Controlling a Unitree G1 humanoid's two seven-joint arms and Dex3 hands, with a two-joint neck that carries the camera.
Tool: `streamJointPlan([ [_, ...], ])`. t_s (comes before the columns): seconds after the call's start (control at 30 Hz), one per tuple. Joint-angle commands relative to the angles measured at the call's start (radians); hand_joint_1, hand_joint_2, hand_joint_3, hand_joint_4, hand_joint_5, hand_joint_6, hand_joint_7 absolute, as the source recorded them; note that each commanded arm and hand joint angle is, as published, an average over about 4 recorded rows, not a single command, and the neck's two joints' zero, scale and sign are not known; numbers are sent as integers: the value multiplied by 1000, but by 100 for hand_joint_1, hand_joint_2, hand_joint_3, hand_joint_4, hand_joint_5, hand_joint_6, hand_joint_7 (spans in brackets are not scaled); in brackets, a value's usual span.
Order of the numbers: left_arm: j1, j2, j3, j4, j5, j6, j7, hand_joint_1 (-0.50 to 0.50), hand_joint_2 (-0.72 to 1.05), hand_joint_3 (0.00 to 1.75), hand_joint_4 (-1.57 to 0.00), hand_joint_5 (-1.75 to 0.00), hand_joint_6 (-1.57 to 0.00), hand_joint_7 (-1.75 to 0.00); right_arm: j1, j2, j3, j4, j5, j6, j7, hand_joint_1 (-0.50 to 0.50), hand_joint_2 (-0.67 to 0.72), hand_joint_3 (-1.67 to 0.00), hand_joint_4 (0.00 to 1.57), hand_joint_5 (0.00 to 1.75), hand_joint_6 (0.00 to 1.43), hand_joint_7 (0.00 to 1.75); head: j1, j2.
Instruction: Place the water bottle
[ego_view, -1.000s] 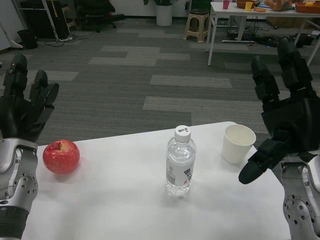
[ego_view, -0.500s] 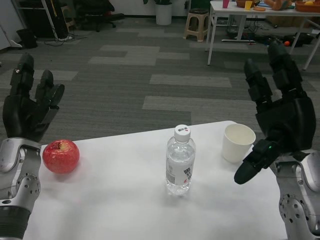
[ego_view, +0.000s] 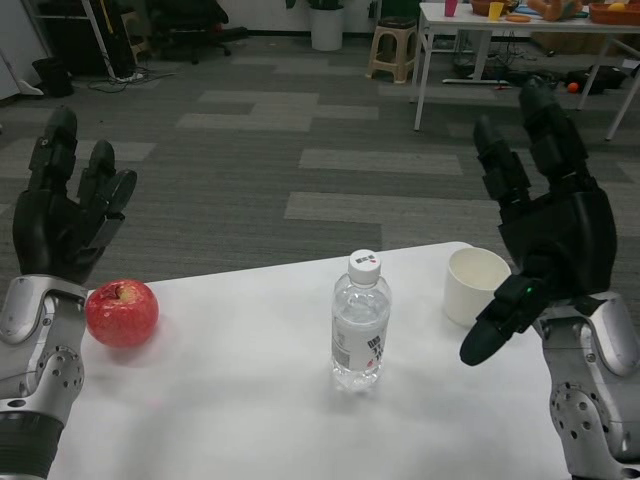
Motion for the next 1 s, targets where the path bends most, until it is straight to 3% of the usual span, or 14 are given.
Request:
streamJointPlan([
  [0.03, -11, 11, 4, 2, -3, -5, -7, -50, 105, 9, 0, 0, 0, 0, -15, -4, 6, 1, -7, 9, 0, -38, 47, 0, 0, 0, 0, 0, -2, -4],
  [1.0, -12, 19, 0, 9, -3, -5, -7, -50, 105, 9, 0, 0, 0, 0, -32, -1, 31, 8, -20, 10, 0, -38, 47, 0, 0, 0, 0, 0, 4, -14],
])
